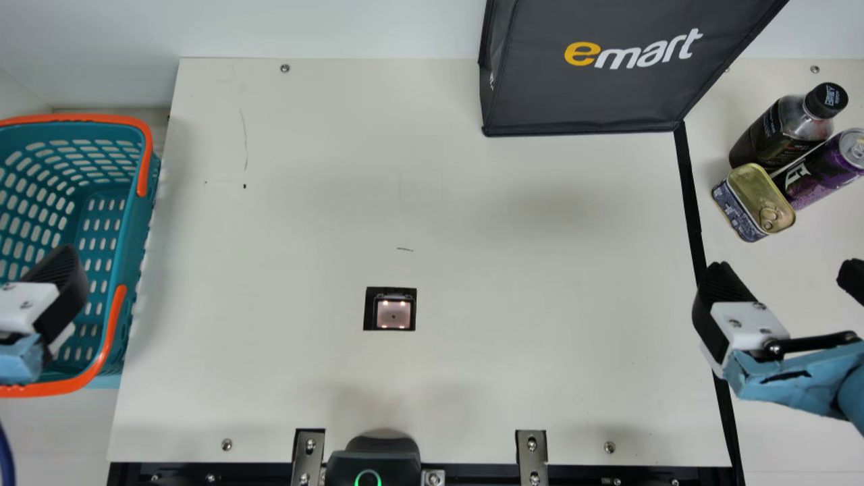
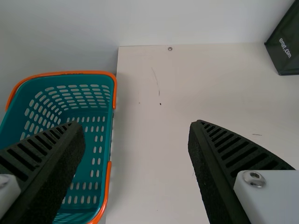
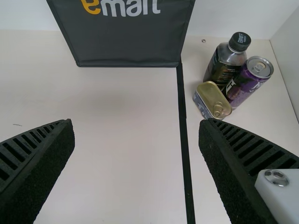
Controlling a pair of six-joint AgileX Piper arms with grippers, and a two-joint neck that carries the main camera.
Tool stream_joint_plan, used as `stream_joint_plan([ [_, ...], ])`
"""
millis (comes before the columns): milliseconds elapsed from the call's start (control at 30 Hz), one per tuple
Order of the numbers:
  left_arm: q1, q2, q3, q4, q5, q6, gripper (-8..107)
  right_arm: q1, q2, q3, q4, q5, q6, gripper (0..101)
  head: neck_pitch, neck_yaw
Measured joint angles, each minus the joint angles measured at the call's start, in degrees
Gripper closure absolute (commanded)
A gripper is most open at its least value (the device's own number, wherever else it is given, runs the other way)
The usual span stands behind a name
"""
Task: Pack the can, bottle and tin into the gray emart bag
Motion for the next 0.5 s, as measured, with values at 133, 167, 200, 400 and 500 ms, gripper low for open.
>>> stream_joint_plan([
  [133,0.0,0.0,0.0,0.0,0.0,0.0,9,0.0,0.0,0.0,0.0,0.0,0.0,10,-1.6,-2.6],
  [167,0.0,0.0,0.0,0.0,0.0,0.0,9,0.0,0.0,0.0,0.0,0.0,0.0,10,-2.8,-3.6],
  [200,0.0,0.0,0.0,0.0,0.0,0.0,9,0.0,0.0,0.0,0.0,0.0,0.0,10,-4.1,-5.0],
  [400,0.0,0.0,0.0,0.0,0.0,0.0,9,0.0,0.0,0.0,0.0,0.0,0.0,10,-12.4,-13.1],
  [500,0.0,0.0,0.0,0.0,0.0,0.0,9,0.0,0.0,0.0,0.0,0.0,0.0,10,-16.3,-16.9],
])
